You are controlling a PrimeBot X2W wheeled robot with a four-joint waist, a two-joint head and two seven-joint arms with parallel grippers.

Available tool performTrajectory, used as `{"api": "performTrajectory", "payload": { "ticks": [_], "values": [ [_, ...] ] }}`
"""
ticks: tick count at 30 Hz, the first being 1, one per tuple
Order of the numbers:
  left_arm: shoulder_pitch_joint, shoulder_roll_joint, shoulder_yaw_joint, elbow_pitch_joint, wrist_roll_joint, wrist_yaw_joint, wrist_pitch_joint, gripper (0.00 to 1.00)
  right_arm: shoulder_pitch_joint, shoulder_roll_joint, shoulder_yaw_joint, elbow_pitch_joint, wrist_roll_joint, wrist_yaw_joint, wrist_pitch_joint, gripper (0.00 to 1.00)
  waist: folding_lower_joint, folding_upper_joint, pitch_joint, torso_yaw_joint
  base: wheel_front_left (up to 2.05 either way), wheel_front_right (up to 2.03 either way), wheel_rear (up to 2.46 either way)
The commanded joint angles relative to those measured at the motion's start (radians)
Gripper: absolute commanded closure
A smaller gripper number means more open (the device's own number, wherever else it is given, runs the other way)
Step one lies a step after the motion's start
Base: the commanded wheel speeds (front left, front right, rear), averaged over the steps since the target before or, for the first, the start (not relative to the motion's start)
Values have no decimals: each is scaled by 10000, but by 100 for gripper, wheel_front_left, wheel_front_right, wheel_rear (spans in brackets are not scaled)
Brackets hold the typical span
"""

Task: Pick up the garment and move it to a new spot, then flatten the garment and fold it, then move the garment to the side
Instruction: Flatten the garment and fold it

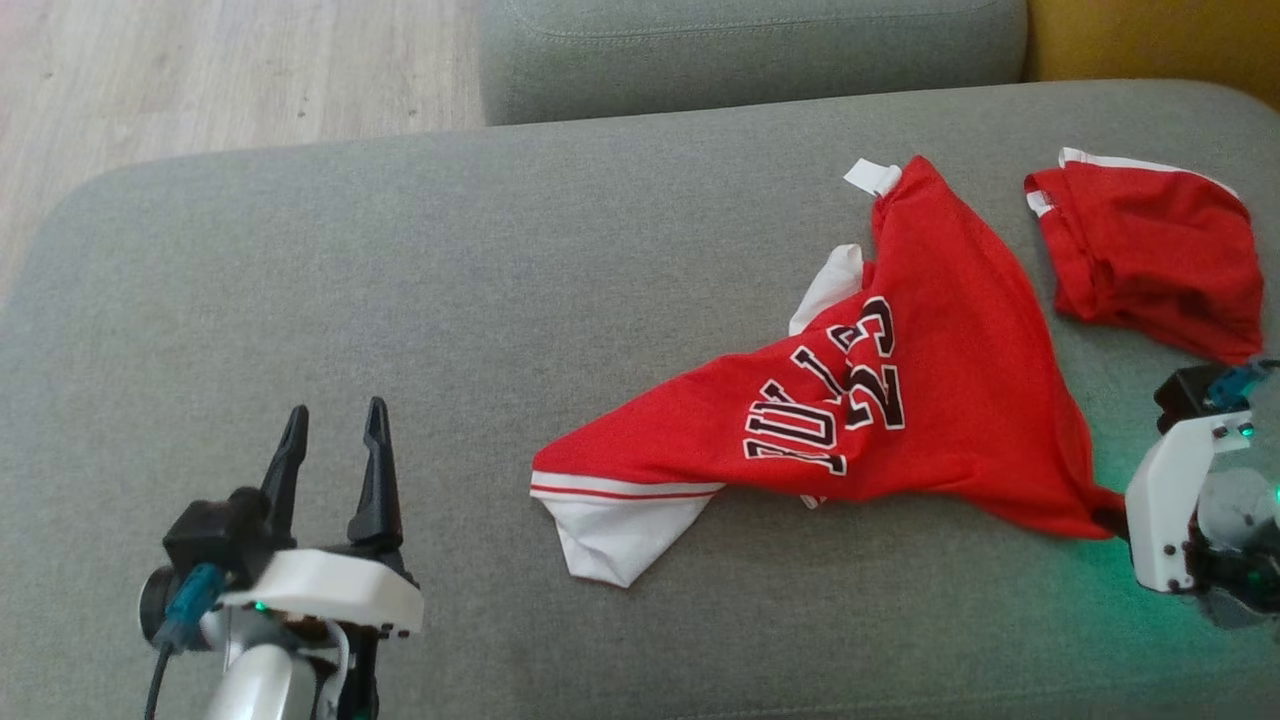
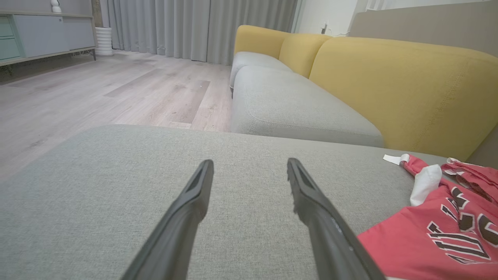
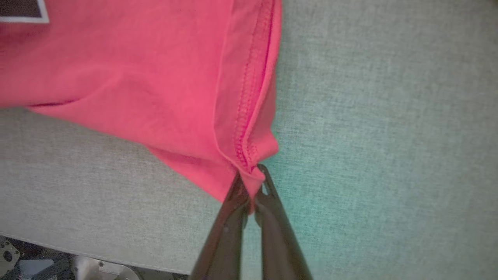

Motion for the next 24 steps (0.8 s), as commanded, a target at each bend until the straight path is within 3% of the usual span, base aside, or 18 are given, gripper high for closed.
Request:
{"api": "performTrajectory", "payload": {
  "ticks": [1,5,11,13,14,16,19,24],
  "values": [
    [-203,221,372,-412,-71,74,-56,0,94,-160,-431,-463,-235,-7,5,0,0,-1,1,14,0,0,0],
    [-192,275,376,-485,-76,116,15,0,352,5,-1152,-838,-614,-7,-92,0,0,-1,-55,28,0,0,0],
    [-234,565,498,-782,-223,68,410,0,750,437,-3698,-2610,-1629,-7,-1291,0,0,-1,-68,17,0,0,0],
    [-375,764,465,-852,-313,-115,782,0,994,959,-4612,-3462,-2158,-7,-1943,0,0,-1,-25,16,0,0,0],
    [-607,945,442,-895,-481,-320,1277,0,1312,1693,-5417,-4204,-2704,-7,-2546,0,0,-1,-4,10,0,0,0],
    [-898,1178,396,-908,-679,-593,1899,0,1630,2508,-6063,-4782,-3253,-7,-3193,0,0,-1,-29,-20,0,0,0],
    [-1295,1412,352,-752,-1303,-1013,3234,0,2043,3729,-6870,-5311,-3966,-7,-4128,0,0,-1,-38,-88,0,0,0],
    [-1626,1669,131,-379,-2881,-1524,6161,0,2460,5109,-7387,-5473,-4669,-7,-5419,0,0,-1,-25,-301,0,0,0]
  ]
}}
